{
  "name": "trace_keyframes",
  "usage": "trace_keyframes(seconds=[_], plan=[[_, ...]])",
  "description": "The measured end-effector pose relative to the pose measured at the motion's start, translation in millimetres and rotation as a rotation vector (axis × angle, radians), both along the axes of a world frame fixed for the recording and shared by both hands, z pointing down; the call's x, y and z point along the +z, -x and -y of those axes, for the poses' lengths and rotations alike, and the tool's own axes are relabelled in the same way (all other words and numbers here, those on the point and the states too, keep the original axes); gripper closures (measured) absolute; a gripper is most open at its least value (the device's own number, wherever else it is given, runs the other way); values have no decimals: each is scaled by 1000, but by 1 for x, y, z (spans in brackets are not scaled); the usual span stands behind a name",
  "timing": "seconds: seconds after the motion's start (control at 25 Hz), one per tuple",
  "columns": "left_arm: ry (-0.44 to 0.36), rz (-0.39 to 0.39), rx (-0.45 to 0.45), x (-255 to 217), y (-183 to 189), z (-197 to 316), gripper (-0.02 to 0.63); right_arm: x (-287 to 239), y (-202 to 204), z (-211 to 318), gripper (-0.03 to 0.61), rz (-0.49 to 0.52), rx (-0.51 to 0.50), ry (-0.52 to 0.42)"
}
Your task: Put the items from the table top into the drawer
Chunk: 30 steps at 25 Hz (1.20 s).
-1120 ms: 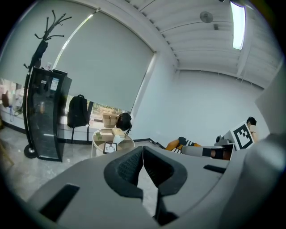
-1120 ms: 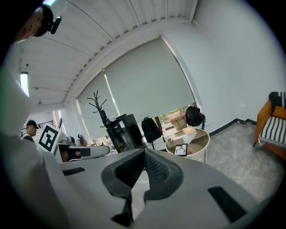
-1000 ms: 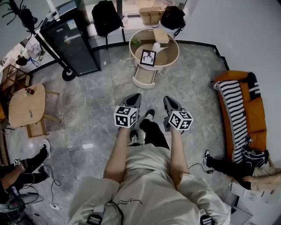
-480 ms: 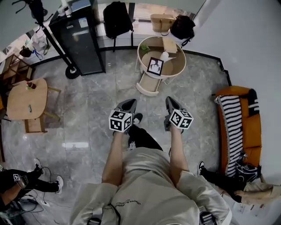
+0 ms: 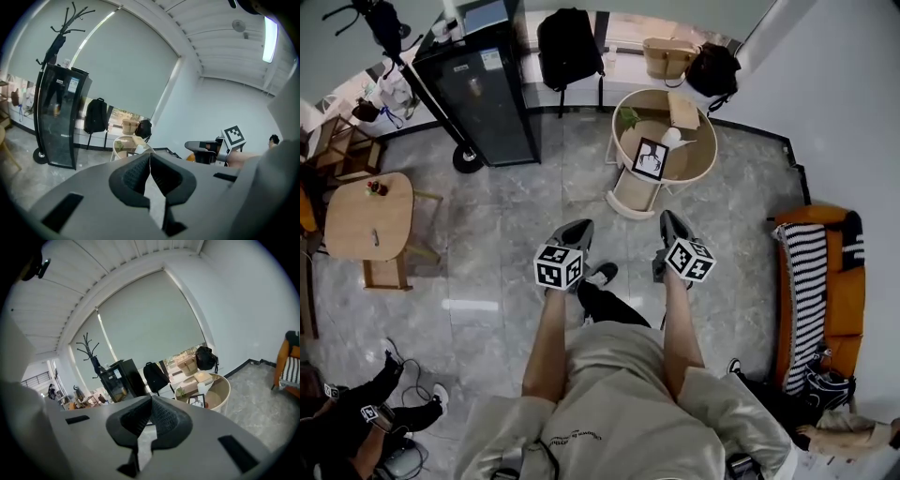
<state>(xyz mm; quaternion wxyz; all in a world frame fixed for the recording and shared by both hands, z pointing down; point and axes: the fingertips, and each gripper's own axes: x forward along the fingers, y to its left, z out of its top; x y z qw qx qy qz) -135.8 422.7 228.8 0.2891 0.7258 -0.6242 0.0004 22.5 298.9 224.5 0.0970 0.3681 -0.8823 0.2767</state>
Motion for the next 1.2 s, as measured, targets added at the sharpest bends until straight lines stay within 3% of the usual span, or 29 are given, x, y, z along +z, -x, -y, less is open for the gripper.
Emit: trace_keyframes(seconds=[0.24, 0.56, 0.76, 0.96, 1.08, 1.2], plan=[[0, -14, -3, -2, 23, 50, 592, 7, 15, 39, 545, -29, 10, -1], [29, 38, 86, 8, -2, 132, 592, 22, 0, 96, 545, -25, 13, 21], [35, 83, 152, -2, -17, 192, 592, 18, -7, 153, 545, 45, 46, 44], [27, 133, 157, -5, -23, 243, 592, 11, -8, 198, 545, 187, 38, 40], [64, 206, 187, 8, -23, 259, 592, 20, -11, 209, 545, 260, 75, 55], [84, 249, 198, 14, -24, 275, 592, 23, -20, 205, 545, 256, 91, 42]])
